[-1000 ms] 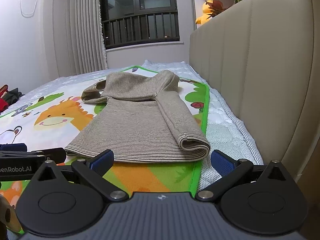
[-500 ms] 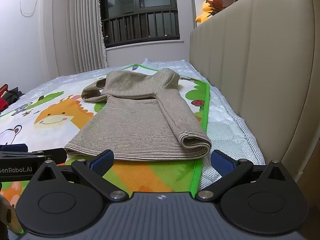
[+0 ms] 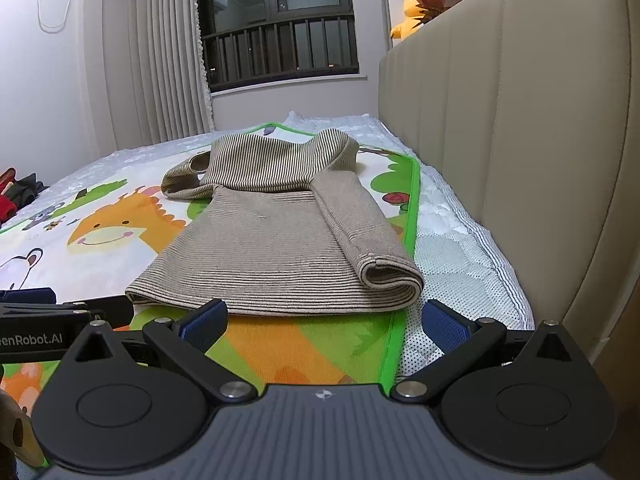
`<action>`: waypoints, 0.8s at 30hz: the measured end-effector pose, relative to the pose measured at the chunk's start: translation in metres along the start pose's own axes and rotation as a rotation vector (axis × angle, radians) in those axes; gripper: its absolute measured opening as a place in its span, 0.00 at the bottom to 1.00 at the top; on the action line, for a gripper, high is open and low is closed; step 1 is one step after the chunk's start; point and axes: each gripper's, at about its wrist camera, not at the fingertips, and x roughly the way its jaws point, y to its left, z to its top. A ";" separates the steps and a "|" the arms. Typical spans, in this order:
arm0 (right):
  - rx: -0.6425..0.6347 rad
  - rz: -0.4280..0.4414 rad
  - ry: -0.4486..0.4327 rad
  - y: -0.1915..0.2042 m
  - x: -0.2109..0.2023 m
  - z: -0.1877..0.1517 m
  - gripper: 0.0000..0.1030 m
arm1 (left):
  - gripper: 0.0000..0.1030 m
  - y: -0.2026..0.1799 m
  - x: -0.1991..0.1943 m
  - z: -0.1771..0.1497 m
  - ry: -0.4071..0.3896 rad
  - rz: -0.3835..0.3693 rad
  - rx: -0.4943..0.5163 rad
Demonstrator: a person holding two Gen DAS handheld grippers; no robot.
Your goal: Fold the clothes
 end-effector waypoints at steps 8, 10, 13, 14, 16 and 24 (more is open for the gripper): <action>0.003 0.000 0.005 -0.001 0.002 -0.001 1.00 | 1.00 0.000 0.001 -0.001 0.006 0.001 0.000; 0.004 0.000 0.007 -0.001 0.003 -0.001 1.00 | 1.00 0.000 0.002 -0.001 0.007 0.001 0.000; 0.004 0.001 0.009 -0.001 0.003 -0.001 1.00 | 1.00 0.000 0.002 -0.001 0.009 0.002 0.000; 0.004 0.001 0.009 -0.001 0.003 -0.002 1.00 | 1.00 0.000 0.002 -0.001 0.009 0.002 0.000; 0.005 0.001 0.011 -0.001 0.004 -0.002 1.00 | 1.00 0.000 0.003 -0.001 0.010 0.002 0.000; 0.007 0.000 0.028 -0.002 0.011 -0.001 1.00 | 1.00 0.001 0.008 -0.001 0.017 0.001 -0.002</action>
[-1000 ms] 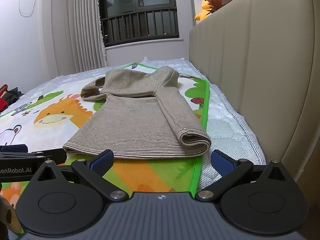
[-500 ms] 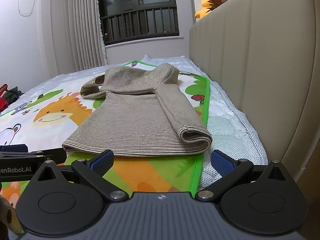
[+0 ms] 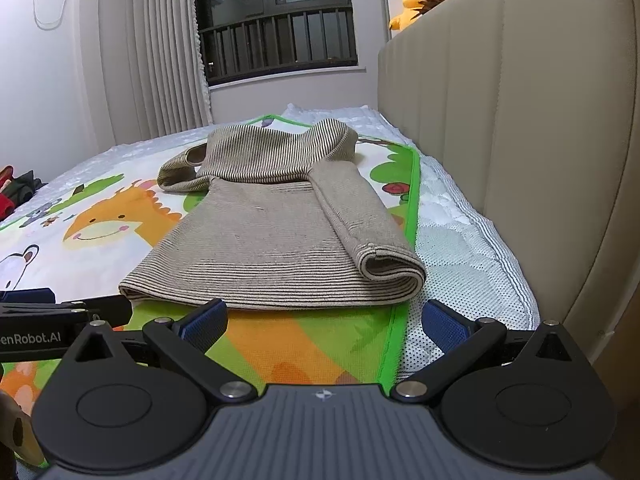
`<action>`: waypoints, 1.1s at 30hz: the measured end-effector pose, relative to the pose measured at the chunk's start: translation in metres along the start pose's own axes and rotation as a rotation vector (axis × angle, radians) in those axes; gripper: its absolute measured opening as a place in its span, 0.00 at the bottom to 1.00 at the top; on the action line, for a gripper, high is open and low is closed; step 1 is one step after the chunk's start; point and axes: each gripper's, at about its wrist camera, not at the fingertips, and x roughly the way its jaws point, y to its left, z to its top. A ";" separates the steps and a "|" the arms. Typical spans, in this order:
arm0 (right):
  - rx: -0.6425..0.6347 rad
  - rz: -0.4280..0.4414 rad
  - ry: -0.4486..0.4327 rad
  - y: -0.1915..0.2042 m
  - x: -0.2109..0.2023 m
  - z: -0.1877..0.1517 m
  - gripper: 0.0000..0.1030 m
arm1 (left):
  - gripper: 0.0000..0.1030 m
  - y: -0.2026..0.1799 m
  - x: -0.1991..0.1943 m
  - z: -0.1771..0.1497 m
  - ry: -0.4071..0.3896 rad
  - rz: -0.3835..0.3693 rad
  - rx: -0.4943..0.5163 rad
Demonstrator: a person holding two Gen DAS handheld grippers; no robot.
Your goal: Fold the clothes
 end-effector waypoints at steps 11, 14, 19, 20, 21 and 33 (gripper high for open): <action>0.040 0.028 0.007 -0.014 0.031 0.031 1.00 | 1.00 -0.004 0.030 0.029 0.023 -0.096 0.058; 0.077 0.037 0.009 -0.022 0.048 0.052 1.00 | 1.00 -0.003 0.043 0.052 0.026 -0.162 0.079; 0.103 0.038 0.012 -0.027 0.091 0.096 1.00 | 1.00 0.002 0.073 0.086 0.023 -0.217 0.074; 0.113 0.049 0.016 -0.028 0.101 0.104 1.00 | 1.00 0.003 0.082 0.093 0.027 -0.221 0.070; 0.126 0.066 0.024 -0.028 0.115 0.113 1.00 | 1.00 0.003 0.094 0.098 0.038 -0.230 0.063; 0.164 0.044 0.171 -0.022 0.203 0.088 1.00 | 1.00 0.006 0.202 0.090 0.230 -0.320 0.042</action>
